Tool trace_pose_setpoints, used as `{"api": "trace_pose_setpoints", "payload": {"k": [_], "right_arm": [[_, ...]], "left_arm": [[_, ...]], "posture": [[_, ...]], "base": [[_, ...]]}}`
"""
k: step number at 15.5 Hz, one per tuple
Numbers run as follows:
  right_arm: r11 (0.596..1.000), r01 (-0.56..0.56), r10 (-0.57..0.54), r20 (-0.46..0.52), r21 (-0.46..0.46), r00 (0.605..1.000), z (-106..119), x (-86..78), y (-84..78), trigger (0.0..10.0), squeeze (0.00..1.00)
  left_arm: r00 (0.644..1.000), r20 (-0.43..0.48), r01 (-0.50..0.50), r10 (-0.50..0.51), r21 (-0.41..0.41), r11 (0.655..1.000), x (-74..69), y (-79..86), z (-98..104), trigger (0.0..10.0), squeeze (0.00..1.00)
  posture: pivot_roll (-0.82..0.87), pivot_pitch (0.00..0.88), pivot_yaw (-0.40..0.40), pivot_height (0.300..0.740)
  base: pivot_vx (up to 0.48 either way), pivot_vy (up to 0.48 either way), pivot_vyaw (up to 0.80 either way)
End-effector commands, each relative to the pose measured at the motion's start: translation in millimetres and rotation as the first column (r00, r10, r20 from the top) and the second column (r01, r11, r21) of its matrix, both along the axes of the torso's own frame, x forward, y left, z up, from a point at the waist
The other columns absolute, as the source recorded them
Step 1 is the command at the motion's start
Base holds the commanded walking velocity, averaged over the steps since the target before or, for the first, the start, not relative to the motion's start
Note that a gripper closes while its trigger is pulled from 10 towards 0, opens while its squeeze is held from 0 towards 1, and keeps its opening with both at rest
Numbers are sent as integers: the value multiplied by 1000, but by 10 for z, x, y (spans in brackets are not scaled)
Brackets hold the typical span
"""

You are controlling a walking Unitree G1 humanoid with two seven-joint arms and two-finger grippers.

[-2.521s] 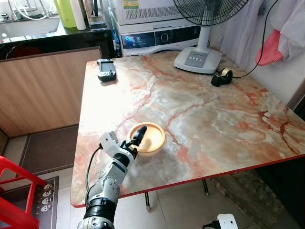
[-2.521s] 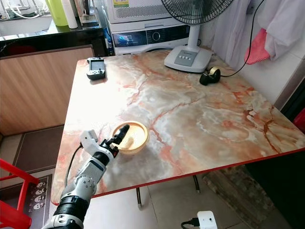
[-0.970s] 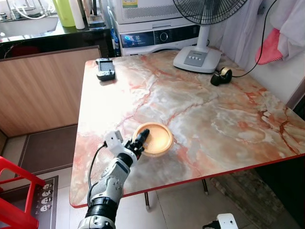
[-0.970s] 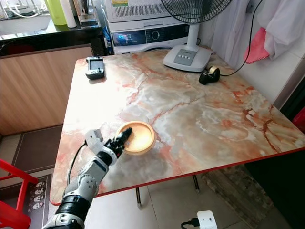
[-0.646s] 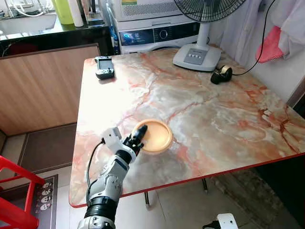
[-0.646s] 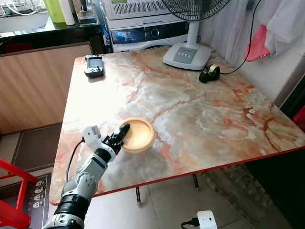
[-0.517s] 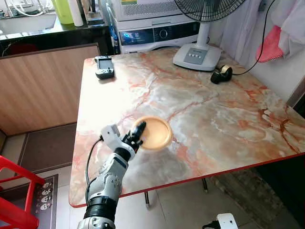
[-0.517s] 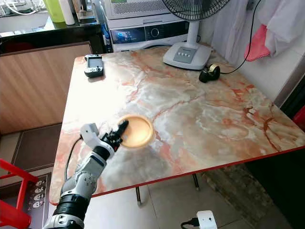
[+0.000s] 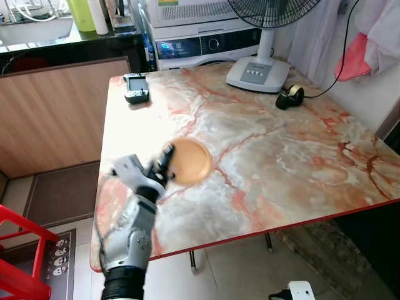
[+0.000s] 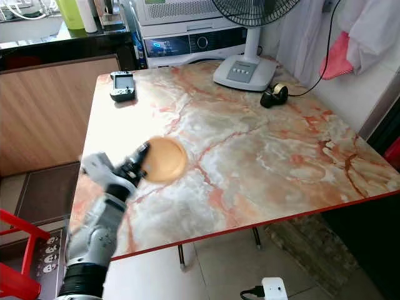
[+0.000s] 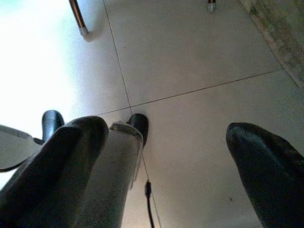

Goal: Restocking fridge

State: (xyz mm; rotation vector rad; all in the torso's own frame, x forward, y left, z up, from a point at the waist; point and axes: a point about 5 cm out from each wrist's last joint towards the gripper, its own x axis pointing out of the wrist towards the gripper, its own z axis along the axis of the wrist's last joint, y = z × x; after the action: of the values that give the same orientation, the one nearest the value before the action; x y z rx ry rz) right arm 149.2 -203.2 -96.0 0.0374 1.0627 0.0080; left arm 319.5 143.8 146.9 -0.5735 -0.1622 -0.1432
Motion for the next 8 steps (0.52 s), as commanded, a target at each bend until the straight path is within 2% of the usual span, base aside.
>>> {"api": "trace_pose_setpoints", "payload": {"k": [1, 2, 4, 6, 8], "right_arm": [[999, 35, -35, 4, 10, 999, -10, -23, 13, 10000, 0], [999, 46, -46, 5, 13, 999, -14, -29, 23, 10000, 0], [998, 54, -54, 5, 16, 999, -16, -31, 27, 10000, 0], [993, 109, -110, 21, 34, 994, -20, -28, 66, 10000, 0], [989, 141, -142, 20, 42, 990, -23, -32, 73, 10000, 0]], "left_arm": [[998, 35, -52, 49, 92, 994, -40, 37, 79, 10000, 0], [996, 48, -78, 72, 131, 988, -63, 55, 113, 10000, 0], [995, 51, -94, 87, 150, 984, -84, 59, 133, 10000, 0], [991, 79, -123, 106, 262, 957, -75, 16, 145, 10000, 0], [989, 92, -136, 114, 289, 948, -58, 14, 175, 10000, 0]], "posture": [[-76, 0, 31, 740], [-76, 0, 37, 740], [-76, 0, 37, 740], [-85, 0, 51, 740], [-77, 0, 51, 740]], "base": [[0, 0, 0], [0, 0, 0], [0, 0, 0], [0, 0, 0], [0, 0, -800]]}}
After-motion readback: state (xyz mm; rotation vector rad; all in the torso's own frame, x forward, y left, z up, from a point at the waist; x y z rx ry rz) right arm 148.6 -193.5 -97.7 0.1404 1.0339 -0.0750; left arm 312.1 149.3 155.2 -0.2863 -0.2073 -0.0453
